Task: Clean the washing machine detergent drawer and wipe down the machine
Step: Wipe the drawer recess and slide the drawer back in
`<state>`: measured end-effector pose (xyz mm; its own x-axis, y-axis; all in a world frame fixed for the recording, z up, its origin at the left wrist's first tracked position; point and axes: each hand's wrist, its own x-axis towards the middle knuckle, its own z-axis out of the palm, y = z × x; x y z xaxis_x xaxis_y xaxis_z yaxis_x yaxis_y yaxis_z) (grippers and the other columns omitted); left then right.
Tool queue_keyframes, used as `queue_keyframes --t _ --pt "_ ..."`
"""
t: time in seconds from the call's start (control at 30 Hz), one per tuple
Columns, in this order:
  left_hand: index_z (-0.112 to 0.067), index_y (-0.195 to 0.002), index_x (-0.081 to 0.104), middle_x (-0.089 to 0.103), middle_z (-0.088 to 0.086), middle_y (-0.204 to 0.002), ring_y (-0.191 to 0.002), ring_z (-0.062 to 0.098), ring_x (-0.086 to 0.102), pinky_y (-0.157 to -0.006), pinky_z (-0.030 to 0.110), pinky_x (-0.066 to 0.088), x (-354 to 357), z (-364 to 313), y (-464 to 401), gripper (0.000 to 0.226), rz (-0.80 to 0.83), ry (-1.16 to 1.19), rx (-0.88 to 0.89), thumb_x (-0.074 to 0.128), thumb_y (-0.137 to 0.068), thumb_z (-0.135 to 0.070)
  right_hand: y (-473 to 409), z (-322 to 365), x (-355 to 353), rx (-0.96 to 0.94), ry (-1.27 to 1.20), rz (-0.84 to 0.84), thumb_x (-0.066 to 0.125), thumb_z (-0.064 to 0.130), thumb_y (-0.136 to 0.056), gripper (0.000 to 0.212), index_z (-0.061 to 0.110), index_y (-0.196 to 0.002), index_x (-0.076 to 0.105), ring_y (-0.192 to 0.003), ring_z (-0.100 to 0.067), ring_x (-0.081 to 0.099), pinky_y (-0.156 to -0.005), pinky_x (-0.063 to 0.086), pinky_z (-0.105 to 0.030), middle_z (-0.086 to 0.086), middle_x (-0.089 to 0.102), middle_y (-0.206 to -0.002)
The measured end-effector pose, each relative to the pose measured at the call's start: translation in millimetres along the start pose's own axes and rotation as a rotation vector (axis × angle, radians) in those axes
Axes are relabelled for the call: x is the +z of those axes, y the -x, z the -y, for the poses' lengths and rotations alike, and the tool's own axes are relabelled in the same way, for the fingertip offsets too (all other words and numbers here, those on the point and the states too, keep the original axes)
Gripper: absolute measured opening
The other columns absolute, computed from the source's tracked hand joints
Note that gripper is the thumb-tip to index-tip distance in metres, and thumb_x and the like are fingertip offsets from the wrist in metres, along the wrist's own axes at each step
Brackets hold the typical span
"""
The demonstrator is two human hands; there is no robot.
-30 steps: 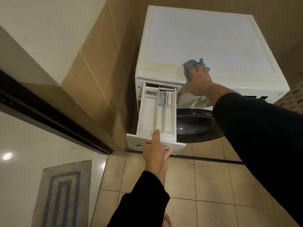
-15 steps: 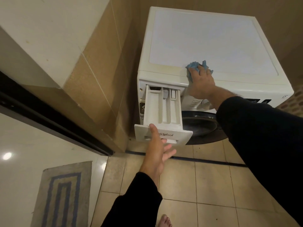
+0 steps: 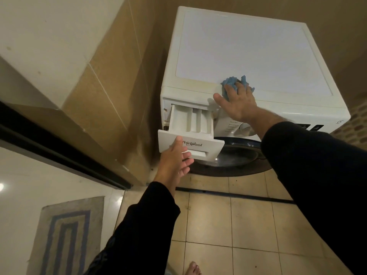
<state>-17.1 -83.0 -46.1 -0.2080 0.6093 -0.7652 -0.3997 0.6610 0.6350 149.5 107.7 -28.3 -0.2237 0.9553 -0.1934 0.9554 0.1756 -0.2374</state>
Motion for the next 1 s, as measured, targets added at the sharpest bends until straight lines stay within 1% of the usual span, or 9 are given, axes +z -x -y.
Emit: queue_keyframes --t 0.07,0.17,0.27,0.4,0.5,0.6,0.77,0.87,1.0 --pt "-0.018 -0.105 0.061 0.069 0.002 -0.103 -0.092 0.017 0.067 -0.066 0.03 0.048 6 -6 -10 0.047 0.005 0.02 0.007 0.048 -0.093 -0.061 0 -3 6 -0.01 0.01 -0.006 -0.002 0.087 -0.068 0.109 0.025 -0.156 0.019 -0.15 -0.038 -0.003 -0.12 0.003 -0.055 -0.014 0.002 -0.164" --pt "-0.019 -0.104 0.058 0.067 0.003 -0.106 -0.094 0.017 0.065 -0.07 0.03 0.047 17 -16 -22 0.047 0.013 0.067 0.022 0.048 -0.092 -0.063 0 -4 11 -0.024 0.046 -0.041 -0.008 0.085 -0.071 0.108 0.024 -0.156 0.019 -0.15 -0.039 -0.002 -0.12 0.001 -0.054 -0.015 0.003 -0.164" --pt "-0.02 -0.114 0.057 0.066 0.001 -0.109 -0.095 0.016 0.064 -0.083 0.032 0.048 34 -35 -37 0.052 -0.009 0.124 0.022 0.05 -0.09 -0.065 -7 -6 14 -0.01 0.061 -0.057 -0.016 0.087 -0.07 0.109 0.028 -0.155 0.015 -0.151 -0.034 -0.003 -0.121 0.002 -0.052 -0.013 0.005 -0.164" --pt "-0.017 -0.11 0.06 0.066 -0.001 -0.111 -0.097 0.013 0.065 -0.087 0.034 0.054 51 -68 -62 0.05 -0.078 0.25 0.002 0.061 -0.085 -0.06 -6 -4 18 0.018 0.069 -0.08 -0.007 0.086 -0.076 0.099 0.03 -0.154 0.016 -0.151 -0.032 -0.004 -0.122 0.0 -0.05 -0.015 0.004 -0.163" --pt "-0.013 -0.122 0.058 0.064 0.0 -0.116 -0.106 0.016 0.063 -0.089 0.038 0.054 58 -66 -68 0.058 -0.065 0.338 -0.002 0.061 -0.085 -0.058 0 0 15 0.029 0.088 -0.081 -0.006 0.087 -0.075 0.101 0.029 -0.154 0.017 -0.151 -0.033 -0.004 -0.122 0.002 -0.051 -0.015 0.005 -0.163" --pt "-0.013 -0.126 0.056 0.063 0.002 -0.116 -0.102 0.016 0.064 -0.089 0.037 0.054 62 -61 -69 0.06 -0.058 0.37 0.001 0.058 -0.087 -0.06 6 4 11 0.03 0.062 -0.096 -0.002 0.087 -0.072 0.105 0.027 -0.155 0.02 -0.151 -0.035 -0.002 -0.122 0.003 -0.05 -0.016 0.007 -0.163" --pt "-0.015 -0.136 0.048 0.061 0.005 -0.124 -0.096 0.018 0.065 -0.088 0.036 0.054 57 -58 -72 0.075 0.03 0.372 -0.014 0.057 -0.083 -0.067 8 7 9 0.042 0.083 -0.082 0.005 0.086 -0.079 0.097 0.027 -0.155 0.018 -0.151 -0.035 -0.003 -0.122 0.001 -0.05 -0.016 0.006 -0.163" --pt "-0.015 -0.137 0.046 0.061 0.007 -0.128 -0.1 0.021 0.065 -0.09 0.038 0.053 56 -57 -73 0.076 0.056 0.389 -0.019 0.058 -0.082 -0.066 9 7 9 0.048 0.092 -0.069 0.013 0.081 -0.087 0.088 0.028 -0.156 0.017 -0.151 -0.036 -0.004 -0.122 0.0 -0.049 -0.015 0.004 -0.164" --pt "-0.014 -0.133 0.047 0.058 0.013 -0.132 -0.112 0.026 0.063 -0.093 0.039 0.053 56 -58 -76 0.068 0.107 0.476 -0.002 0.06 -0.085 -0.061 9 8 7 0.054 0.101 -0.062 0.013 0.083 -0.085 0.09 0.028 -0.156 0.016 -0.151 -0.036 -0.005 -0.122 0.0 -0.05 -0.015 0.003 -0.164"
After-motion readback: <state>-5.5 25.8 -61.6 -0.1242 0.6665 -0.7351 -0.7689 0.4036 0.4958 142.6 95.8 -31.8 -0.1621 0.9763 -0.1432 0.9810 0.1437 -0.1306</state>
